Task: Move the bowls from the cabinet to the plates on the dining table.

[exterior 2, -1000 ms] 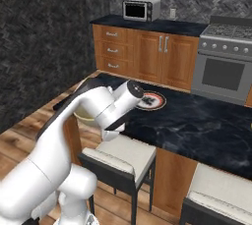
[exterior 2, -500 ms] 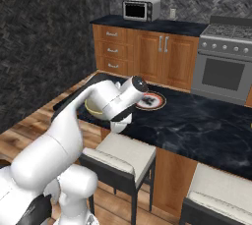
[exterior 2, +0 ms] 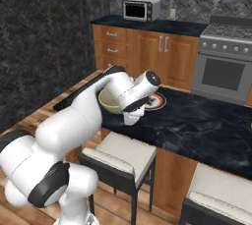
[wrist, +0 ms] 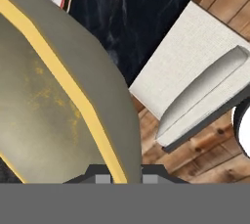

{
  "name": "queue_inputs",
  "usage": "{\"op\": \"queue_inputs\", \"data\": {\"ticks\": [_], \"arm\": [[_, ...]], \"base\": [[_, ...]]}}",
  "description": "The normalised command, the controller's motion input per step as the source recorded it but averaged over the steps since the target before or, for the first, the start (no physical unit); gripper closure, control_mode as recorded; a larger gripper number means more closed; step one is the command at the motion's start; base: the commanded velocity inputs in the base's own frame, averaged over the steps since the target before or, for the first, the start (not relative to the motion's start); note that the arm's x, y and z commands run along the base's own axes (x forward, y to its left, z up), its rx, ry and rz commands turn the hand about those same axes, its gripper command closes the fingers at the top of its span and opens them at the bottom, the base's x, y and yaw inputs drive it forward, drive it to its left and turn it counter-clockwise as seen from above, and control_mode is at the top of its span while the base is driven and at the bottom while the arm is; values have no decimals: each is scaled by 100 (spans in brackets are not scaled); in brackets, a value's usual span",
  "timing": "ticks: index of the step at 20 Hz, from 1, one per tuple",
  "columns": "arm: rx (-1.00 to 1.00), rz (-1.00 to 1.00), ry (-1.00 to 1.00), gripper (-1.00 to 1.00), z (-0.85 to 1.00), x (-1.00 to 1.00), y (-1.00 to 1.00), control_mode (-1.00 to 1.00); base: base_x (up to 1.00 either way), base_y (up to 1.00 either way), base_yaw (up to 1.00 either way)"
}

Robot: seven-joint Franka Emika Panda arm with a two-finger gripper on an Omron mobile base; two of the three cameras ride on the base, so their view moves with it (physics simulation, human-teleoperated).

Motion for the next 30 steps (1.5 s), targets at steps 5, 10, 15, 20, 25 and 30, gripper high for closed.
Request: {"op": "queue_inputs", "data": {"ticks": [5, 10, 15, 20, 25, 30], "arm": [[0, 0, 0, 100, 0, 46, -32, -100], [0, 0, 0, 100, -2, 41, -27, -100], [0, 0, 0, 100, -11, 46, -27, -100], [0, 0, 0, 100, -28, 45, -22, -100], [0, 0, 0, 100, -21, 46, -18, -100], [0, 0, 0, 100, -14, 50, -16, -100]], "base": [[0, 0, 0], [0, 0, 0], [0, 0, 0], [0, 0, 0], [0, 0, 0], [0, 0, 0]]}}
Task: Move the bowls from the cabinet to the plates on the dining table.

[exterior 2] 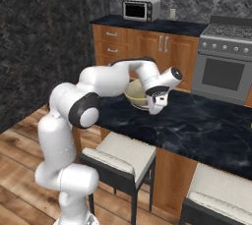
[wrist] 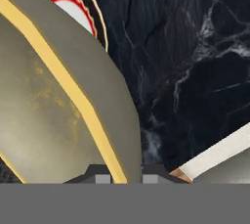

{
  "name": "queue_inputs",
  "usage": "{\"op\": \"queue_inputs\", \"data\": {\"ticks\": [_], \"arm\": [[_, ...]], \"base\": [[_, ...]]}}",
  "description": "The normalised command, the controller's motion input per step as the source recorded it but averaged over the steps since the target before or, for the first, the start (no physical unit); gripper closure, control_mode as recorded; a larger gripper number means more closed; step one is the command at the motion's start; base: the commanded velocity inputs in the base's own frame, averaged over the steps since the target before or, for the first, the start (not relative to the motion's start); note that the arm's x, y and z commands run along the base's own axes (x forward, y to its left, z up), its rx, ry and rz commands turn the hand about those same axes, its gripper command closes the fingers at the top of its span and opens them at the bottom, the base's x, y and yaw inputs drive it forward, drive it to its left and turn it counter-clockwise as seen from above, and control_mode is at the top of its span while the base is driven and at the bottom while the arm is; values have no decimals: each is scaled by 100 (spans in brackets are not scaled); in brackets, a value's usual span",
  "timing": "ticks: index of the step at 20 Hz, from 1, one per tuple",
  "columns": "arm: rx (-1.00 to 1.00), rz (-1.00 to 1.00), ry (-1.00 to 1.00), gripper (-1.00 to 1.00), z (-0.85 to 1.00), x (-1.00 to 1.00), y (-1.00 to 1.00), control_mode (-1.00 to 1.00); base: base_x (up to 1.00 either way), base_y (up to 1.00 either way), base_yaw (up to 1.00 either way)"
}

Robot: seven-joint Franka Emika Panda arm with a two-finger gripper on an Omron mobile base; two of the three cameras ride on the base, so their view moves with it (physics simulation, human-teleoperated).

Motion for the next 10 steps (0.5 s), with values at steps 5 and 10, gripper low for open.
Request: {"op": "queue_inputs", "data": {"ticks": [5, 10], "arm": [[0, 0, 0, 100, -21, 44, -11, -100], [0, 0, 0, 100, -31, 47, -8, -100]], "base": [[0, 0, 0], [0, 0, 0]]}}
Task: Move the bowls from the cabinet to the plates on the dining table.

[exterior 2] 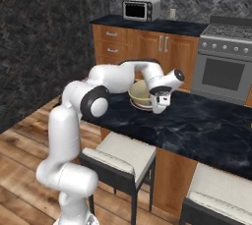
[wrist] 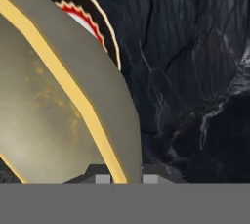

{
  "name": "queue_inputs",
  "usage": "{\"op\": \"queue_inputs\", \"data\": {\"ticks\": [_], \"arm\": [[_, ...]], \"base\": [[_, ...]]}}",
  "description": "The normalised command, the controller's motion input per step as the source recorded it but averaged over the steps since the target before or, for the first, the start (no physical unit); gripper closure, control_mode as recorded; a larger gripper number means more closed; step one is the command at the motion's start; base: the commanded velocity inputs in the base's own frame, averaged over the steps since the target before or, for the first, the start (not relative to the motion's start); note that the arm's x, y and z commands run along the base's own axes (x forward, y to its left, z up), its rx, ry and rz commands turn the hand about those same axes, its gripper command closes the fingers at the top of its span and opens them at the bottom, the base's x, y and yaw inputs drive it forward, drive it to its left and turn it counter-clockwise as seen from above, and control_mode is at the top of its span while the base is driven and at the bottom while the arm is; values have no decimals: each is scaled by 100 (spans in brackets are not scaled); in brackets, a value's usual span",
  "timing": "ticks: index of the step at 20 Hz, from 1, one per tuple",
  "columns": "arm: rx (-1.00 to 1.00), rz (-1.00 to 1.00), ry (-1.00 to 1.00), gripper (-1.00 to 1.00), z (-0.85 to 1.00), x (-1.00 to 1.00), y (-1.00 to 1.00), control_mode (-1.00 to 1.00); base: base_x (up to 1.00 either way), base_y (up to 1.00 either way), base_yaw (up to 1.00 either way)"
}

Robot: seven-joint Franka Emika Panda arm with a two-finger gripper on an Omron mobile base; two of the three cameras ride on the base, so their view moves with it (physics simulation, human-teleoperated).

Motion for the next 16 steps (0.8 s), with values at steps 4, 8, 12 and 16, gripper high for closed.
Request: {"op": "queue_inputs", "data": {"ticks": [4, 8, 12, 16], "arm": [[0, 0, 0, 100, -30, 48, -6, -100], [0, 0, 0, 100, -22, 44, -4, -100], [0, 0, 0, 100, -21, 39, -1, -100], [0, 0, 0, 100, -23, 38, -1, -100]], "base": [[0, 0, 0], [0, 0, 0], [0, 0, 0], [0, 0, 0]]}}
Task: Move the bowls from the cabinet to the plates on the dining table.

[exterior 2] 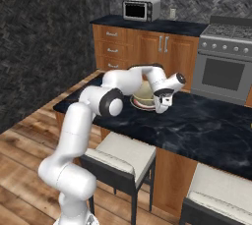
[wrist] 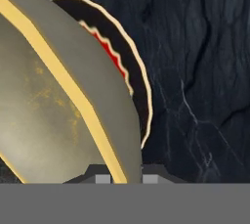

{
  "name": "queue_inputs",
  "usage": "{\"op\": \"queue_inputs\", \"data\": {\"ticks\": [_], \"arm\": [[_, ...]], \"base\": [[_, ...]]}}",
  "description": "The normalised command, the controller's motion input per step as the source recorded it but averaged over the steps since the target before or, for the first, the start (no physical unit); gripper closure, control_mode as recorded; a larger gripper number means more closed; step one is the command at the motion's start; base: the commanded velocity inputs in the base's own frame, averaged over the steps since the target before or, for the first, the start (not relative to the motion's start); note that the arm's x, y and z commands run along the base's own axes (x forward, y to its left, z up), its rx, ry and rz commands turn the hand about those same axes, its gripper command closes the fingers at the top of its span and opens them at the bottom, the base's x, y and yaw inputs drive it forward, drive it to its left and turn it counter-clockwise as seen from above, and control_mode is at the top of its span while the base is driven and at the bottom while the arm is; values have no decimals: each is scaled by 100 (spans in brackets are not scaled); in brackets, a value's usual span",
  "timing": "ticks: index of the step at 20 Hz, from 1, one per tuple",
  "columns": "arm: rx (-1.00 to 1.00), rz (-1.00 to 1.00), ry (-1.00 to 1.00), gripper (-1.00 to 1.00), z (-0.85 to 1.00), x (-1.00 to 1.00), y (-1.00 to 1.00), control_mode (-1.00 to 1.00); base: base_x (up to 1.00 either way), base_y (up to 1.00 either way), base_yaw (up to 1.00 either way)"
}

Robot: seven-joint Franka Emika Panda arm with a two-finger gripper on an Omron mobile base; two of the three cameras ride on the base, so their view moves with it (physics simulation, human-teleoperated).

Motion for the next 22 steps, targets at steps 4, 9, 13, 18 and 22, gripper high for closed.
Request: {"op": "queue_inputs", "data": {"ticks": [4, 9, 13, 18, 22], "arm": [[0, 0, 0, 100, -26, 38, -3, -100], [0, 0, 0, 100, -26, 32, -2, -100], [0, 0, 0, 100, -20, 25, 0, -100], [0, 0, 0, 100, 14, 0, 0, -100], [0, 0, 0, 100, 48, -19, 0, -100]], "base": [[0, 0, 0], [0, 0, 0], [0, 0, 0], [0, 0, 0], [0, 0, 0]]}}
